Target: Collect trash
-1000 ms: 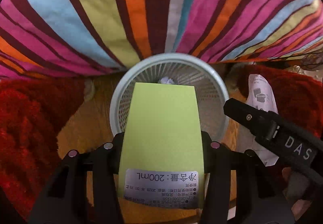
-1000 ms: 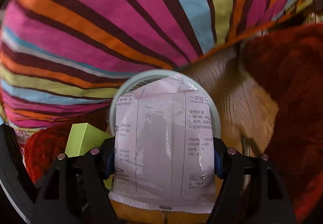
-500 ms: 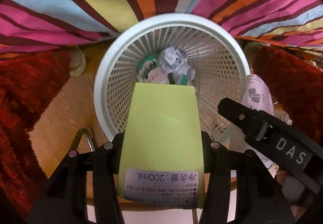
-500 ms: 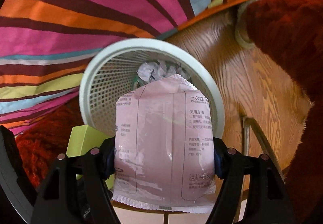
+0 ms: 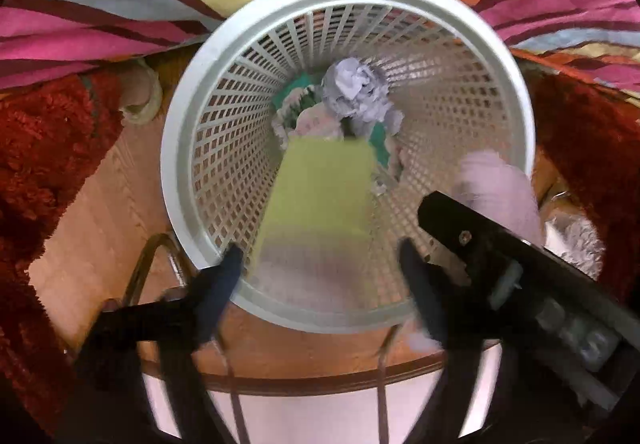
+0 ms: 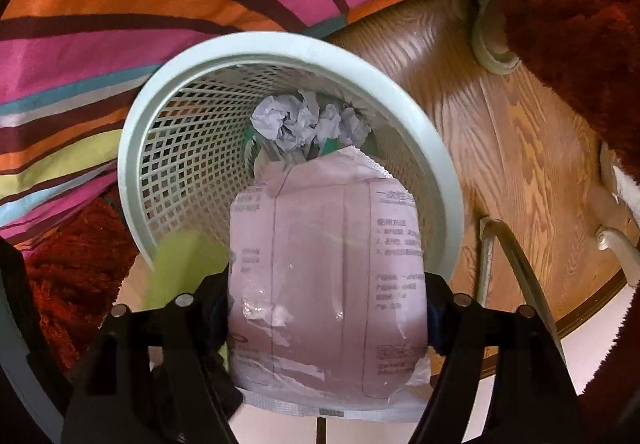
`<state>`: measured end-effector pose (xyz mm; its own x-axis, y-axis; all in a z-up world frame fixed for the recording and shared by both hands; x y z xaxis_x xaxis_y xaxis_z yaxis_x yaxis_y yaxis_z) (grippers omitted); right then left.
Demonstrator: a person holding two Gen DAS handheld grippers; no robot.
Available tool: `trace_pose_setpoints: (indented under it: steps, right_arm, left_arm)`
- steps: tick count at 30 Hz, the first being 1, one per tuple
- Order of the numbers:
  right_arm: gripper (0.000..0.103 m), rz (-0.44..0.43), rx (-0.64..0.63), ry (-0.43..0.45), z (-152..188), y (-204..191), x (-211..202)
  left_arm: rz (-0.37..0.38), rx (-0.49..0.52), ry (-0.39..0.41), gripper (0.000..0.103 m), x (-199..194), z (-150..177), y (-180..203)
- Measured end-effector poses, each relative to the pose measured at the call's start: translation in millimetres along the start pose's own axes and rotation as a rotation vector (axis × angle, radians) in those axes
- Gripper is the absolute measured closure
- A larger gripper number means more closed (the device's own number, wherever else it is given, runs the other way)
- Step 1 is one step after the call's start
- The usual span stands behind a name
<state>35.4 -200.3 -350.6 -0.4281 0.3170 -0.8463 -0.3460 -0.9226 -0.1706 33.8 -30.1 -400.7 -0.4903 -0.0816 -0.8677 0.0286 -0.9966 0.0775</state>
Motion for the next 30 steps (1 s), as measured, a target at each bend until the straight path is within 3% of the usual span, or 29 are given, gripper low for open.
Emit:
trace_pose_setpoints:
  steps: [2,13,21,30]
  right_arm:
    - [0.011,0.007,-0.004,-0.002,0.1,2.6,2.5]
    - [0.011,0.017,-0.006,0.015,-3.2,3.1,0.3]
    - [0.011,0.015,-0.021,0.057,-2.6,0.8,-10.9]
    - [0.011,0.043,-0.115,0.257,3.8,-13.5,-57.4]
  left_arm:
    - [-0.007,0.011,-0.003,0.02,1.5,-0.1,0.7]
    - [-0.018,0.015,0.018,0.02,-4.6,-2.1,0.8]
    - [-0.034,0.015,0.075,0.02,-19.9,-1.2,-3.0]
    - [-0.056,-0.003,0.251,0.02,-67.2,1.9,-11.8]
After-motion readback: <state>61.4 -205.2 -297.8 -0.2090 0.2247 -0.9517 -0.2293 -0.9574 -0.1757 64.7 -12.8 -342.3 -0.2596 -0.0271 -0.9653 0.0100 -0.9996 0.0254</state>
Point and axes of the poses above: each gripper's, at about its wrist camera, not at the fingertips, and x roughly the way its jaws point, y to its right, z to its underside, the point moved 9 cm from there along x, roughly the way its jaws point, and after that the axes turned 6 degrees about -y, right-handed, at the moved point
